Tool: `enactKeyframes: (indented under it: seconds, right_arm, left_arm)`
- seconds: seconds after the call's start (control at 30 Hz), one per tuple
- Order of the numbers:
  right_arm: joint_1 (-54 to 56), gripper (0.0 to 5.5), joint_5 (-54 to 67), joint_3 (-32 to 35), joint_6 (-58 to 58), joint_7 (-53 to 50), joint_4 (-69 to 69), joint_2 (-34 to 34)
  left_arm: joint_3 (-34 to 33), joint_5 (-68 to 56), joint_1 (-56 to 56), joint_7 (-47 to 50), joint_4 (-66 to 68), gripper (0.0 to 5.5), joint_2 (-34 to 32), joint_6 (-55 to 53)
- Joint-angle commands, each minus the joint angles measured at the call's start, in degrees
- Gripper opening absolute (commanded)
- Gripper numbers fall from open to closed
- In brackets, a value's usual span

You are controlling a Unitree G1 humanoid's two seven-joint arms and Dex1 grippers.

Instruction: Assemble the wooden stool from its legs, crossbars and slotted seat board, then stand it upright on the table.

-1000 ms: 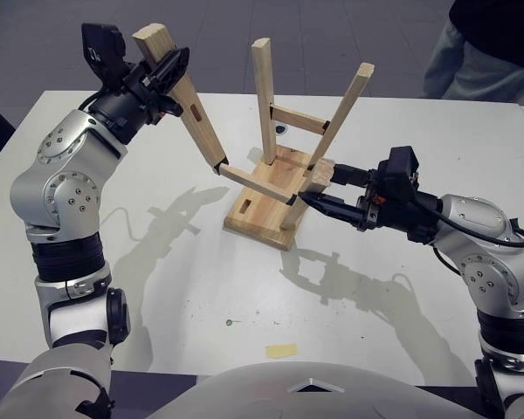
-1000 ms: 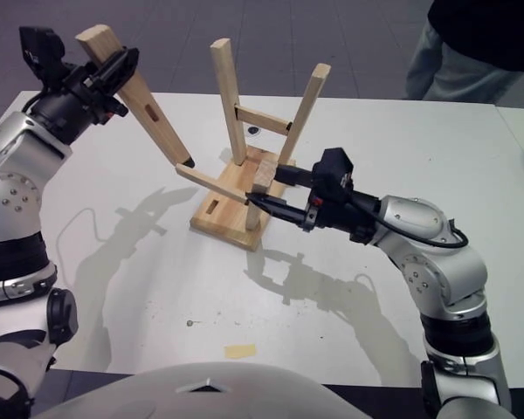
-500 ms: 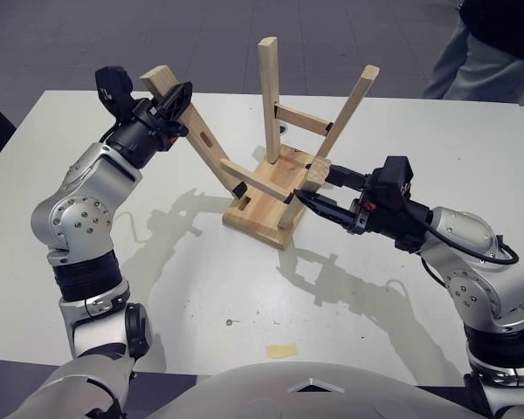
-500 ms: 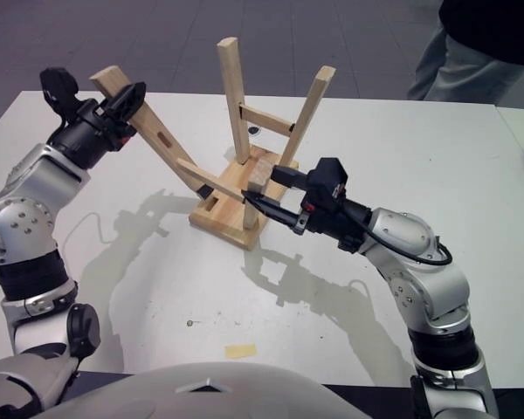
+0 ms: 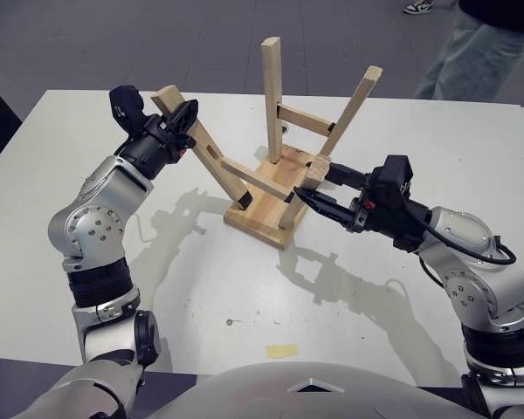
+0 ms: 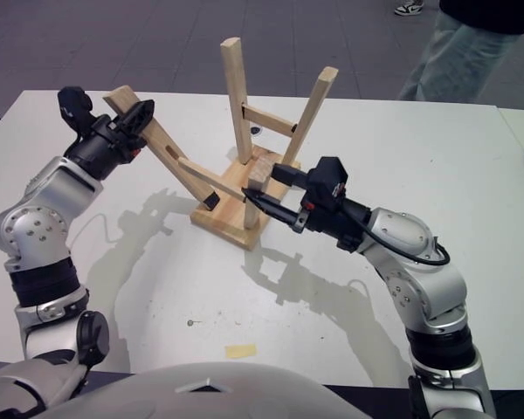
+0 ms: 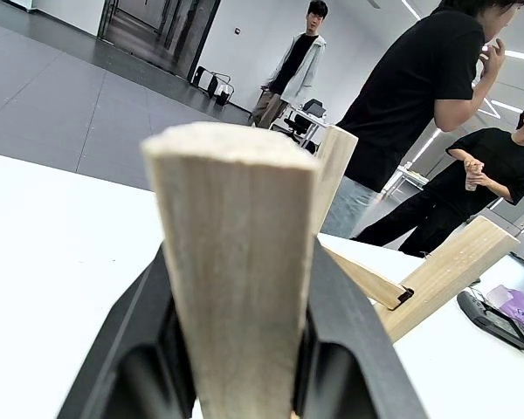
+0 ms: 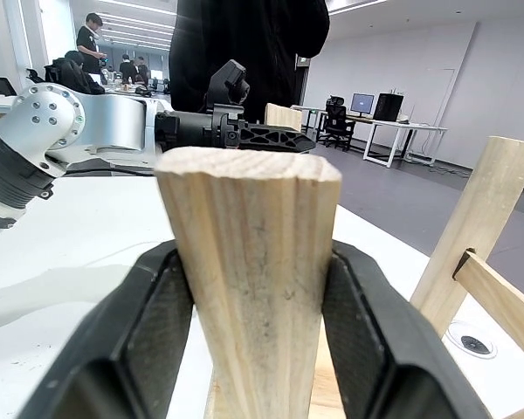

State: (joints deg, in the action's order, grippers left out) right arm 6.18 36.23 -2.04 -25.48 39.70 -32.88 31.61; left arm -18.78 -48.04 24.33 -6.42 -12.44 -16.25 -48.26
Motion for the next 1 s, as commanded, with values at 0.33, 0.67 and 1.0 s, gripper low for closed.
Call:
enactKeyframes:
  seconds: [0.33, 0.67, 1.0]
  right_arm:
    - [-1.26, 2.07, -3.04, -1.55, -0.23, -2.01, 1.12, -0.51]
    - [1.95, 2.06, -9.66, -6.99, -6.67, -9.5, 2.75, -0.23]
    - [2.44, 2.06, -9.79, -6.32, -10.37, -14.9, 3.57, -0.95]
  left_arm:
    - [8.17, 9.32, -3.59, -3.96, -1.48, 1.02, -4.99, 2.82]
    - [9.58, 9.79, -3.46, -5.51, -1.89, 1.02, -4.94, 3.77]
    - [10.79, 10.83, -4.03, -7.35, -2.28, 1.02, -5.0, 4.56]
